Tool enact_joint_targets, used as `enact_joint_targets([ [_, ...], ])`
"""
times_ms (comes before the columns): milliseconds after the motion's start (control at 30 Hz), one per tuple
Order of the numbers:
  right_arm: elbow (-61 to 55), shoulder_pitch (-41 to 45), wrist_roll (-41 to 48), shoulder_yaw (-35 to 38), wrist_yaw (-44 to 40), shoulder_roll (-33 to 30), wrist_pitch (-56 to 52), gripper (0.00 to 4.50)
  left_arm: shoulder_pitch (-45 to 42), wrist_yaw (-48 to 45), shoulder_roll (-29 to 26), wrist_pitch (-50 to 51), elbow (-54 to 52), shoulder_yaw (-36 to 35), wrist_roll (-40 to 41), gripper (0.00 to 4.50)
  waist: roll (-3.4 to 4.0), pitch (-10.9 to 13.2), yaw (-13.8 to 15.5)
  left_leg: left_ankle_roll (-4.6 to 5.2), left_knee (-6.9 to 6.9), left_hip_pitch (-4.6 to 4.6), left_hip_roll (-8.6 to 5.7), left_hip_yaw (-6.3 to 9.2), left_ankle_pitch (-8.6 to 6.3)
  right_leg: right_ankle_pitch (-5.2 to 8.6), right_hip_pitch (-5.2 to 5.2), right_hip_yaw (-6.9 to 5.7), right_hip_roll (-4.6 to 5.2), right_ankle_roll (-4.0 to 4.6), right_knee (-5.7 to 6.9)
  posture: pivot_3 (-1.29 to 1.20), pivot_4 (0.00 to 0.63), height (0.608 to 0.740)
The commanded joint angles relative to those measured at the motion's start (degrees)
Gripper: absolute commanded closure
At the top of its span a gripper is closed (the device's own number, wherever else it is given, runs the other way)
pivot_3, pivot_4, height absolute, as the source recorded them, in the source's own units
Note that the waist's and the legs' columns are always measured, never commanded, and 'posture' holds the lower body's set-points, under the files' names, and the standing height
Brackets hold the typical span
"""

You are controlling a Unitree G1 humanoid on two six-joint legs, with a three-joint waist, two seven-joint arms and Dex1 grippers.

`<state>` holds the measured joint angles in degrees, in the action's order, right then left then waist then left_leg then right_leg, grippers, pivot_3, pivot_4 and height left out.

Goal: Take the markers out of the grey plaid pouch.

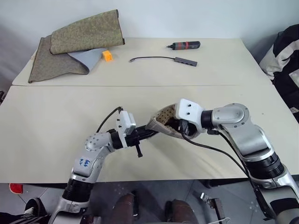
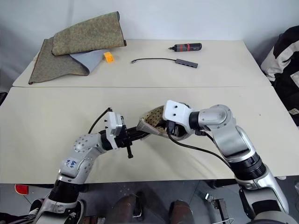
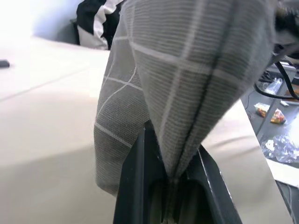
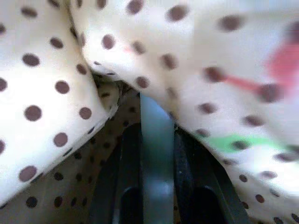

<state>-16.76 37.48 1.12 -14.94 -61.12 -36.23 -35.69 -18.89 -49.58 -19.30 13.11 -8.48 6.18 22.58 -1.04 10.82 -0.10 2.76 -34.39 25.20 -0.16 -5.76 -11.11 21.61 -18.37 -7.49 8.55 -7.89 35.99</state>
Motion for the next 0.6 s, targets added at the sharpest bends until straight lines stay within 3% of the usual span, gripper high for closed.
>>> enact_joint_targets([
  [33,-1.3,1.2,0.8,4.4,1.6,-2.6,1.0,4.01,1.9,-0.1,-2.3,0.8,1.8,-1.4,-0.5,4.50,0.00,0.0,0.0,0.00,0.00,0.00,0.00,0.00,0.00,0.00,-0.01,0.00,0.00,0.00,0.00,0.00,0.150,0.740],
  [233,-2.2,0.1,3.1,4.2,-1.7,-7.1,2.9,4.01,1.4,-0.5,-4.6,-1.8,3.8,-2.8,-1.3,4.50,0.00,0.0,0.2,0.00,-0.01,0.03,-0.01,0.00,0.00,0.00,0.00,-0.01,0.01,0.00,-0.01,0.00,0.150,0.740],
  [367,-5.5,-4.3,1.8,-1.2,-5.2,-12.5,5.2,4.02,-1.6,1.4,-3.5,-4.6,5.8,-5.6,0.4,4.50,0.00,0.0,0.2,0.01,-0.02,0.02,-0.02,0.01,-0.01,0.00,0.01,-0.01,0.03,0.00,-0.04,0.00,0.150,0.740],
  [600,-2.8,-3.0,-7.3,-9.0,-0.7,-10.6,11.3,4.02,-2.0,1.6,-0.4,-5.3,3.8,-4.7,2.6,4.50,0.00,0.0,-0.1,0.00,-0.01,-0.03,0.06,-0.07,0.00,0.01,-0.02,0.00,0.01,0.01,0.00,0.00,0.150,0.740],
])
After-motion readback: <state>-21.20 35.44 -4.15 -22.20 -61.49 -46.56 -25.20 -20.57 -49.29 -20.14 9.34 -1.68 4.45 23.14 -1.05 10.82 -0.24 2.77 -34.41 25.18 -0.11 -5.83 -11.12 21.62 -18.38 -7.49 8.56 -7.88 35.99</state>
